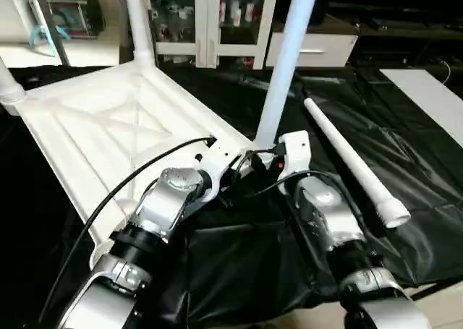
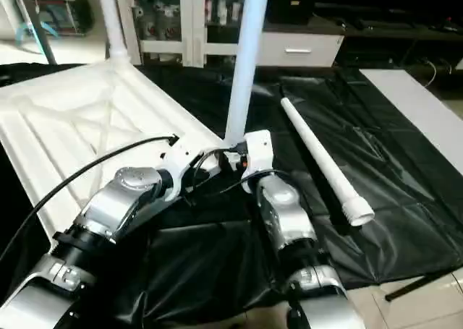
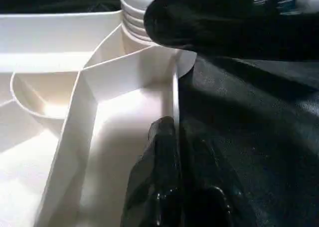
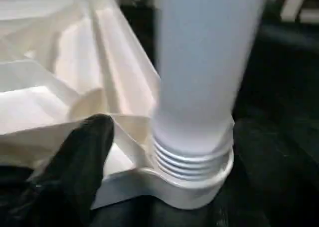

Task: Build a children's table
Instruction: Rotate leg to tighten, then rotate table base

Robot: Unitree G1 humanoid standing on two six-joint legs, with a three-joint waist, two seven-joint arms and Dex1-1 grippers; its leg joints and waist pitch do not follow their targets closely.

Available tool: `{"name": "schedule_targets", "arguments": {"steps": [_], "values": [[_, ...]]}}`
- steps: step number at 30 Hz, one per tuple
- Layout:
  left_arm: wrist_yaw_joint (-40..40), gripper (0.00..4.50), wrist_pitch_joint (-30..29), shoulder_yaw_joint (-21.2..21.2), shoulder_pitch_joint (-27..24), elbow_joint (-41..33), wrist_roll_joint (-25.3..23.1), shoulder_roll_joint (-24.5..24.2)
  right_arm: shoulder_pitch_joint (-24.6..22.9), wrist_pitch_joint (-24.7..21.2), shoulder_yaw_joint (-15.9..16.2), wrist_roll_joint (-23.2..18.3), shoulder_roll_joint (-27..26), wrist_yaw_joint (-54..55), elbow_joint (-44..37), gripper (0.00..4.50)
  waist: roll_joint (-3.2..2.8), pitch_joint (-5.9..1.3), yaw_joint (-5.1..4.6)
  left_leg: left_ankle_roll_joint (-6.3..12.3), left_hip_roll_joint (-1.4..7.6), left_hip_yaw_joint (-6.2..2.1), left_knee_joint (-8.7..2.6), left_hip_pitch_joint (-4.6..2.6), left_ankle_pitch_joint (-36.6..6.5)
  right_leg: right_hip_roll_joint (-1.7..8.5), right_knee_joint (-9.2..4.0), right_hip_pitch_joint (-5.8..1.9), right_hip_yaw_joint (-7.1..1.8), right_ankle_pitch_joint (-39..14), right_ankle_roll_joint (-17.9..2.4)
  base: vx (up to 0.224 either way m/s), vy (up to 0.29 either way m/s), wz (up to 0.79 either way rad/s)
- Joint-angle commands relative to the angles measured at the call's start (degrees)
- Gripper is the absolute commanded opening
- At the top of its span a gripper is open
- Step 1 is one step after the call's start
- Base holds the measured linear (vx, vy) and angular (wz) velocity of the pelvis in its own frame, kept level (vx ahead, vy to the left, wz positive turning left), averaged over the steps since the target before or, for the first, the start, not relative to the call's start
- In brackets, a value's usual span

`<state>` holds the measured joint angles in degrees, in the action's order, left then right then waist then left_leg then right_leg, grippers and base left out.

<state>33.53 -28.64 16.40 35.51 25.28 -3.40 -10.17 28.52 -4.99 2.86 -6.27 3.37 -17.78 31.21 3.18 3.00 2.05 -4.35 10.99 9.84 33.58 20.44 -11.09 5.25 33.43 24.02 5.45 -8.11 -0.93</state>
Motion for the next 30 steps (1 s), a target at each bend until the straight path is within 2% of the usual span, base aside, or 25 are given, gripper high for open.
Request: {"name": "schedule_targets", "arguments": {"steps": [1, 4, 5, 6, 9, 13, 16, 17, 20, 22, 23, 24, 25, 26, 27, 28, 29, 30], "values": [[-0.6, 0.0, 3.6, -0.8, 1.1, 1.9, -0.6, -0.6, -1.4, -1.5, 0.0, 1.7, 1.6, 0.6, -3.3, 4.39, -0.24, -3.64, 0.55, 1.16, 1.77, -0.37, -4.33, 0.09, -13.5, 3.09, -4.13, -3.27, -2.85, -18.8, -7.9, 0.0, 0.0, 0.0], [-1.6, 0.0, 5.5, -1.5, 2.7, 4.7, -0.4, 0.3, -4.1, -3.1, -0.3, 2.7, 3.0, 1.6, -7.5, 4.39, -0.26, -3.61, 0.67, 0.79, 1.72, -0.4, -4.32, -0.1, -14.2, 3.15, -4.45, -3.12, -2.82, -21.3, -7.0, 0.0, 0.0, 0.0], [-0.2, 0.0, 4.8, -3.4, 3.4, 6.0, 2.1, 1.6, -6.3, -4.5, -0.6, 2.7, 4.0, 1.3, -11.0, 4.39, -0.29, -3.51, 0.64, 0.81, 1.72, -0.46, -4.39, -0.1, -15.1, 3.13, -4.66, -3.09, -2.76, -22.5, -6.5, 0.0, 0.0, 0.0], [-0.2, 0.45, 4.8, -3.4, 3.4, 6.0, 2.1, 1.6, -6.3, -4.5, -0.6, 2.7, 4.0, 1.3, -11.0, 4.5, -0.23, -3.44, 0.57, 0.94, 1.66, -0.4, -4.38, -0.07, -15.2, 3.03, -4.79, -3.08, -2.76, -22.9, -6.3, 0.0, 0.0, 0.0], [-0.8, 0.57, 4.7, -5.1, 3.7, 6.1, 3.7, 2.7, -7.9, -5.3, -1.0, 2.3, 4.4, 1.2, -13.4, 4.5, -0.07, -3.61, 0.63, 1.38, 1.67, -0.45, -4.25, 0.03, -14.9, 3.31, -4.88, -3.11, -2.68, -23.3, -6.3, 0.0, 0.0, 0.0], [-1.0, 0.89, 4.7, -6.1, 3.7, 5.0, 4.8, 3.1, -9.2, -5.9, -1.1, 1.7, 5.1, 1.2, -15.6, 4.5, -0.21, -3.81, 0.87, 2.13, 2.01, -0.44, -4.21, 0.0, -12.1, 3.2, -4.06, -3.18, -2.74, -17.1, -8.5, 0.0, 0.0, 0.0], [0.0, 1.01, 3.7, -7.6, 3.4, 3.5, 6.8, 3.3, -10.7, -7.1, -1.3, 1.6, 5.3, 1.0, -18.0, 4.5, -0.09, -3.91, 1.1, 2.93, 1.97, -0.27, -3.98, 0.12, -9.4, 3.22, -3.48, -3.4, -2.86, -12.6, -10.0, 0.0, 0.0, 0.0], [0.4, 1.21, 3.1, -8.1, 3.2, 2.7, 7.4, 3.3, -11.0, -7.1, -1.3, 1.5, 5.3, 0.8, -18.2, 4.5, 0.0, -3.95, 1.5, 3.54, 2.0, -0.2, -3.88, 0.11, -7.8, 3.35, -3.21, -3.51, -2.9, -11.2, -10.6, 0.0, 0.0, 0.0], [1.1, 1.38, 3.4, -9.3, 1.8, -0.7, 7.9, 1.8, -12.1, -7.8, -1.0, 1.4, 5.5, 0.5, -20.1, 4.5, 0.13, -3.95, 1.71, 3.83, 2.07, -0.17, -3.85, 0.16, -6.9, 3.32, -3.04, -3.55, -2.86, -10.2, -11.2, 0.0, 0.0, 0.0], [2.1, 1.49, 3.6, -9.4, 1.0, -2.7, 8.2, 0.8, -12.5, -7.9, -1.0, 1.2, 5.5, 0.3, -20.7, 4.5, 0.05, -3.73, 1.73, 3.53, 2.15, -0.2, -4.03, 0.12, -8.2, 3.36, -3.25, -3.52, -2.86, -12.3, -10.5, 0.0, 0.0, 0.0], [3.7, 1.71, 2.8, -11.0, -1.2, -8.5, 9.3, -2.9, -13.7, -8.4, -0.5, 0.5, 5.7, -1.0, -22.9, 4.5, 0.3, -3.61, 1.65, 3.03, 2.22, -0.29, -4.19, 0.26, -9.5, 3.52, -3.43, -3.61, -2.85, -14.5, -9.8, 0.0, 0.0, 0.0], [4.1, 1.71, 2.5, -11.6, -1.9, -10.2, 9.7, -4.1, -14.1, -8.6, -0.3, 0.3, 5.8, -1.4, -23.7, 4.5, -0.04, -3.6, 1.63, 2.29, 2.39, -0.44, -4.36, 0.23, -10.5, 3.57, -3.35, -3.59, -2.88, -16.1, -9.1, 0.0, 0.0, 0.0], [5.2, 1.71, 2.2, -12.2, -2.9, -12.5, 10.2, -5.9, -14.7, -8.9, 0.0, 0.0, 5.9, -1.9, -24.7, 4.5, -0.04, -3.6, 1.63, 2.29, 2.39, -0.44, -4.36, 0.23, -10.5, 3.57, -3.35, -3.59, -2.88, -16.1, -9.1, 0.0, 0.0, 0.0], [6.6, 1.71, 1.5, -12.5, -4.0, -14.7, 10.6, -7.8, -15.2, -9.2, 0.4, -0.1, 6.1, -2.5, -25.5, 4.5, 0.29, -3.47, 1.44, 1.89, 2.39, -0.36, -4.44, 0.11, -11.0, 3.31, -3.46, -3.3, -2.87, -17.0, -8.4, 0.0, 0.0, 0.0], [6.7, 1.71, 1.5, -12.5, -4.0, -14.8, 10.6, -7.9, -15.2, -9.2, 0.4, -0.1, 6.1, -2.5, -25.5, 4.5, -0.01, -3.4, 1.43, 1.42, 2.32, -0.35, -4.48, -0.08, -11.6, 3.21, -3.53, -3.11, -2.93, -17.5, -8.0, 0.0, 0.0, 0.0], [8.2, 1.71, 1.0, -12.7, -5.2, -17.0, 10.7, -9.9, -15.8, -9.5, 0.8, -0.3, 6.3, -3.2, -26.3, 4.5, 0.29, -3.33, 1.4, 1.31, 2.26, -0.24, -4.47, -0.2, -11.9, 3.15, -3.67, -2.95, -2.93, -18.0, -7.9, 0.0, 0.0, 0.0], [13.1, 1.71, -0.8, -13.0, -8.2, -22.1, 10.8, -16.3, -16.8, -10.3, 2.4, -1.0, 7.4, -6.3, -28.4, 4.5, 0.1, -3.14, 1.5, 0.63, 2.48, -0.43, -4.76, -0.27, -13.0, 3.18, -3.54, -2.87, -2.99, -18.6, -7.7, 0.0, 0.0, 0.0], [16.5, 1.71, -1.6, -13.4, -10.3, -24.8, 11.2, -20.6, -17.5, -10.8, 3.6, -1.6, 8.3, -8.8, -29.9, 4.5, 0.04, -3.24, 1.61, 0.37, 2.54, -0.56, -4.8, -0.4, -13.4, 3.19, -3.31, -2.95, -2.95, -18.6, -7.6, 0.0, 0.0, 0.0]]}}
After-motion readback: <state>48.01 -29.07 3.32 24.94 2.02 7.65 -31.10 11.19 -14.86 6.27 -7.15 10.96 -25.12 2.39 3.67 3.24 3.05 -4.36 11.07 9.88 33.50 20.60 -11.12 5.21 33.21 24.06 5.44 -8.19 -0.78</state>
